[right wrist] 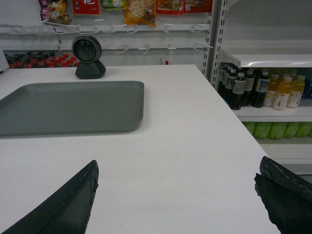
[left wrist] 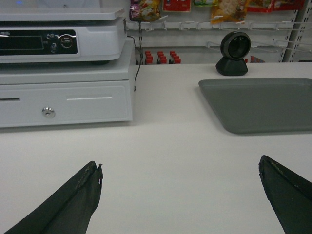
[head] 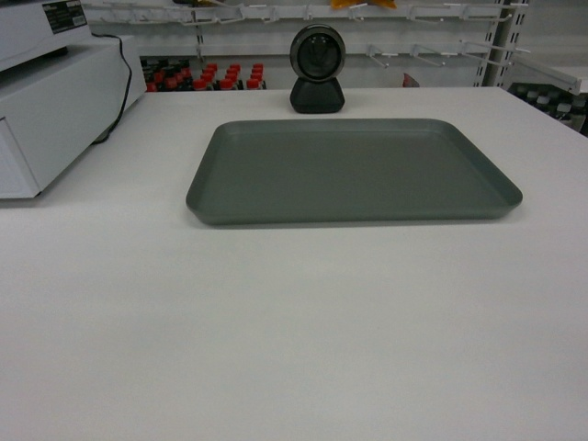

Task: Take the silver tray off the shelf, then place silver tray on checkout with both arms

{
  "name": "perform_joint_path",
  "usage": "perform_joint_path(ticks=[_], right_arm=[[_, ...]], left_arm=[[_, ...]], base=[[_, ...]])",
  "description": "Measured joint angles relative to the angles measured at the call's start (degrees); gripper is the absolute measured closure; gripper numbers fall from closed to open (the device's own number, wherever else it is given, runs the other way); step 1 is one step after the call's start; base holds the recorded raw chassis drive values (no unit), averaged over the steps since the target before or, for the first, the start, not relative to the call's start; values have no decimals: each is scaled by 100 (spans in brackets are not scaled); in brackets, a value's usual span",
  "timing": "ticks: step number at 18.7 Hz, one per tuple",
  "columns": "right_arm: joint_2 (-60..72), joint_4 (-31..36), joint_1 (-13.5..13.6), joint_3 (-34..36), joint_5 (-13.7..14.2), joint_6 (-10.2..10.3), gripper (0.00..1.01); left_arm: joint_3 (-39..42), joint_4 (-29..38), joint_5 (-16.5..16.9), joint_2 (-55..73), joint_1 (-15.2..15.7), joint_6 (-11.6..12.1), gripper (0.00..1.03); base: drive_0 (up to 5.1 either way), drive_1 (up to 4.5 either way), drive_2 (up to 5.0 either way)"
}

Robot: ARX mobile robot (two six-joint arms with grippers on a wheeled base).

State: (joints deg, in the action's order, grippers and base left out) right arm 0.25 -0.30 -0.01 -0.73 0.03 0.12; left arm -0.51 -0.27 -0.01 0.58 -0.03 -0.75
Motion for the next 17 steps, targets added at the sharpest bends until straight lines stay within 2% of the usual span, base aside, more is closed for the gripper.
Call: perform_joint_path(ticks=[16, 17], right_arm=[[0, -11, 0, 0, -2, 0, 3], [0, 37, 0, 0, -2, 0, 3]], left_arm=[[0, -17, 2, 0, 0, 0, 5], [0, 35, 0, 0, 0, 0, 5]], base=[[3, -414, 420], [0, 0, 0]])
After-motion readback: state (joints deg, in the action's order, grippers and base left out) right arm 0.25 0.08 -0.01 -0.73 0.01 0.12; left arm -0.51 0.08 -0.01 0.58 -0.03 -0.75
